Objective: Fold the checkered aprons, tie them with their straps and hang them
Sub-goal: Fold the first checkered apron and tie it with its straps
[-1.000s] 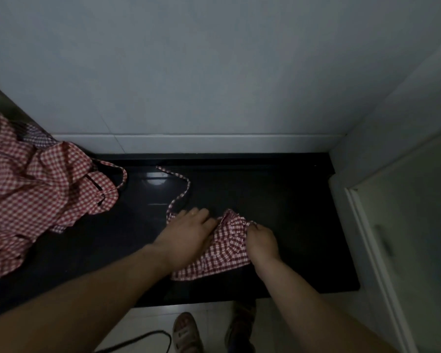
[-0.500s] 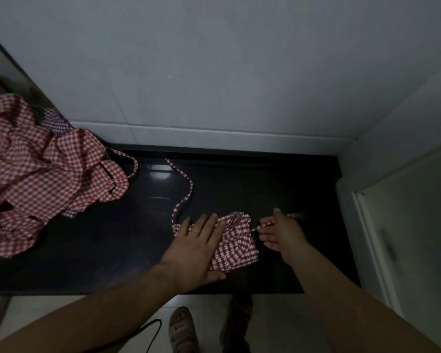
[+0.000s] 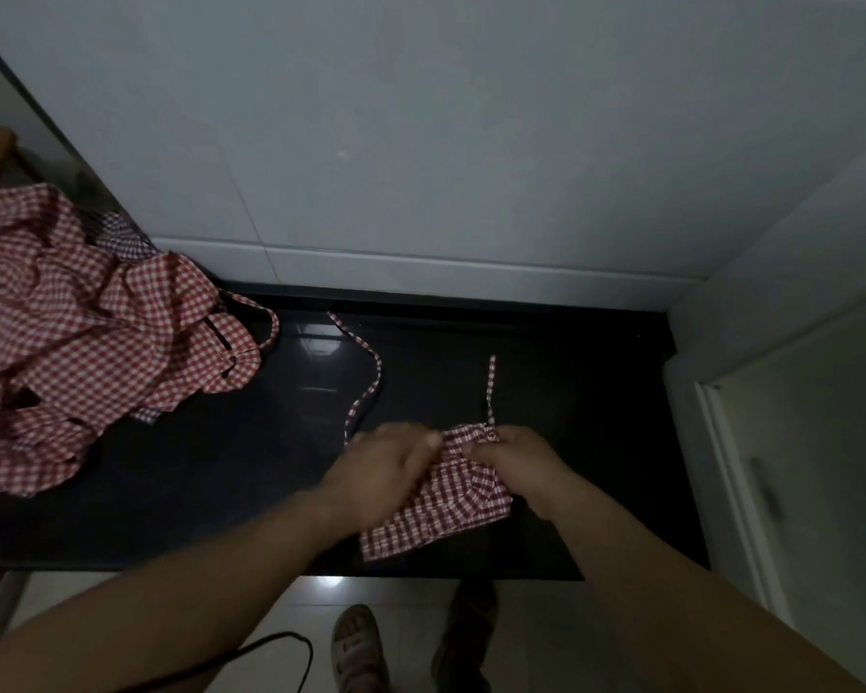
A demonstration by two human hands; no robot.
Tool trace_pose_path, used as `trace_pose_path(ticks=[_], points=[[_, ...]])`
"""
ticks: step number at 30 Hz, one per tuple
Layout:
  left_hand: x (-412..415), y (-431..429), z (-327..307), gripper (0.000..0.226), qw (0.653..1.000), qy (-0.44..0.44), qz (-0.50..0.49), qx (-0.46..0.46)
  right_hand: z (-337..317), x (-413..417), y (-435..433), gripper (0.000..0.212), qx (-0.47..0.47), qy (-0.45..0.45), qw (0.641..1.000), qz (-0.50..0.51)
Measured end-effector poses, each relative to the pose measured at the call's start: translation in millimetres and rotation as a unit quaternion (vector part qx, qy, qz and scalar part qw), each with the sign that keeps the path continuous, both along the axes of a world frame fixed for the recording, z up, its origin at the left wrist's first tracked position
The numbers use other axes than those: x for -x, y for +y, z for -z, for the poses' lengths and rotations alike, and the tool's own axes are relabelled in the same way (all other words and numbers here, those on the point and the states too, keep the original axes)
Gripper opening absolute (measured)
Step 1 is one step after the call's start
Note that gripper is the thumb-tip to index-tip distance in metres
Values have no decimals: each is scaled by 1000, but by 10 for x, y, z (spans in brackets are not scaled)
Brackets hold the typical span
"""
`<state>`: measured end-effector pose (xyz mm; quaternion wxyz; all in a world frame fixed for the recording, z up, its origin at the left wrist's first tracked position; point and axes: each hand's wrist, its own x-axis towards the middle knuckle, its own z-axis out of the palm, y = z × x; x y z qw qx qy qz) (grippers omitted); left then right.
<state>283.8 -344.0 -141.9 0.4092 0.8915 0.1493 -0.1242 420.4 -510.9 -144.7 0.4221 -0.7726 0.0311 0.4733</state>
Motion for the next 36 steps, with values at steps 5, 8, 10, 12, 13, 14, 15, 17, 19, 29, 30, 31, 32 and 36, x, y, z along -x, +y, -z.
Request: trace_pose_path(ticks=[5,8,10,12,13,14,15,17,19,29,30,31,32,36], points=[[-495,389,-274,59,977,206,35,28,-78,114,-37,21,-95,-46,994,35],[-570,445,-376,36,961,247,109,54,-155,124,-37,24,-137,-55,989,21],[-582,432,-369,21,971,197,126,50,-182,101,-17,24,-145,-46,988,15],[-592,435,-370,15,983,138,115,31,-224,56,12,28,-161,-25,986,38],[-605,450,-379,13,988,106,109,14,-247,21,26,30,-172,-18,983,54],[-611,474,-396,15,992,68,104,-3,-261,-19,55,30,-179,-19,981,70],[-620,498,-425,18,994,27,104,-22,-286,-57,90,29,-187,-23,978,85],[-638,546,-509,27,988,-57,121,-81,-332,-143,173,27,-211,-28,966,146],[-622,530,-610,29,969,-130,142,-153,-346,-238,214,26,-219,-31,951,216],[1,-211,247,75,950,-39,181,-253,20,-148,-120,35,-40,-46,980,189],[26,-231,249,78,954,-41,171,-242,-5,-118,-142,35,-37,-74,980,184],[42,-227,256,73,954,-58,161,-246,-42,-94,-153,34,-29,-116,979,166],[61,-218,262,66,949,-83,149,-265,-85,-67,-158,33,-23,-167,976,139],[67,-290,293,52,933,-110,109,-325,-222,66,83,32,-22,-332,941,-61]])
